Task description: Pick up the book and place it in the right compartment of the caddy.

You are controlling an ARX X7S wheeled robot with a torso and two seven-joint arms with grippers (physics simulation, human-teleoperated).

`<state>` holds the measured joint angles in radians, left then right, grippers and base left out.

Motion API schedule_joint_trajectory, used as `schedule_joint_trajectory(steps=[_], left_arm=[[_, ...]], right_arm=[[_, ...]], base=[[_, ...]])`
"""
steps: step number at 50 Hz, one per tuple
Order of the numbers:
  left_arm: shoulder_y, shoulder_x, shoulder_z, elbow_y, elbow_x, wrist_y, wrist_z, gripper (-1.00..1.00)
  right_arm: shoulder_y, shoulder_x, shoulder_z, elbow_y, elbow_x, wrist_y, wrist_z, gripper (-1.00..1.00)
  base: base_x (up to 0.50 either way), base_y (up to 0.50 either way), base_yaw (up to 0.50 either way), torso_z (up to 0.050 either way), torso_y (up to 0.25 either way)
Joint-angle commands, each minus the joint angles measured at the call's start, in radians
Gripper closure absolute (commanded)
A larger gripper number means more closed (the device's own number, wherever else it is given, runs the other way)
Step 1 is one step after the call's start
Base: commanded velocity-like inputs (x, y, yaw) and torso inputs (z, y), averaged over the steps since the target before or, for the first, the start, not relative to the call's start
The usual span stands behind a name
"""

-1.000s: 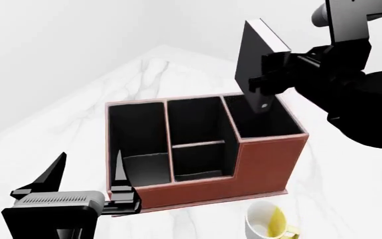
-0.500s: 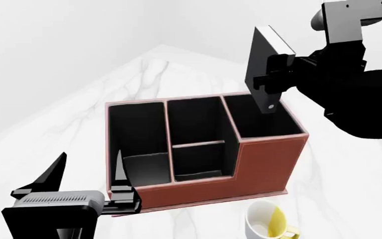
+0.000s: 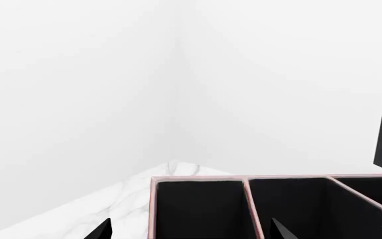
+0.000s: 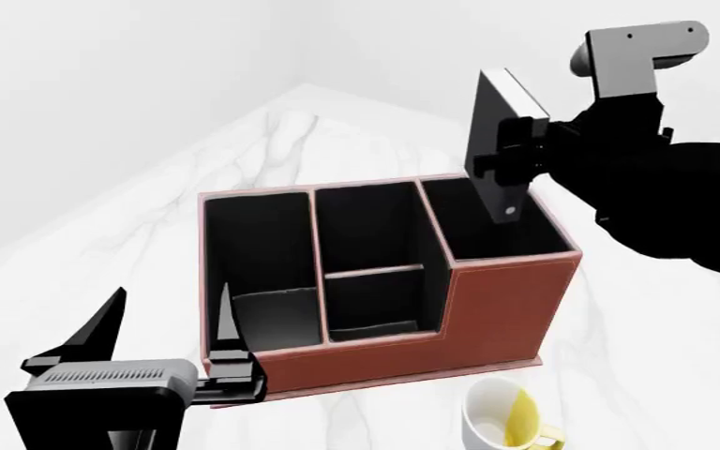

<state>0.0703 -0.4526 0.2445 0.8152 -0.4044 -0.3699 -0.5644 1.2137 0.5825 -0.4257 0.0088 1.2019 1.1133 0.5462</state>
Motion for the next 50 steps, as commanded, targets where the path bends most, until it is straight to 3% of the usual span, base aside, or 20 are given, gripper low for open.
schedule_joint_trajectory(steps=[1,50], left_arm=[[-0.001,-0.001,0.005,-0.004,0.003,0.003,-0.002,-1.0],[-0.004,-0.01,0.013,-0.008,-0.005,0.013,-0.012,-1.0]], right_arm=[[-0.003,0.002,-0.002,0.017,-0.067,-0.025,-0.03,1.0],[-0.078,0.012,-0.034,0.049,-0.101,-0.085,-0.074,1.0]], base=[[0.0,0.0,0.0,0.0,0.0],[0.0,0.0,0.0,0.0,0.002]])
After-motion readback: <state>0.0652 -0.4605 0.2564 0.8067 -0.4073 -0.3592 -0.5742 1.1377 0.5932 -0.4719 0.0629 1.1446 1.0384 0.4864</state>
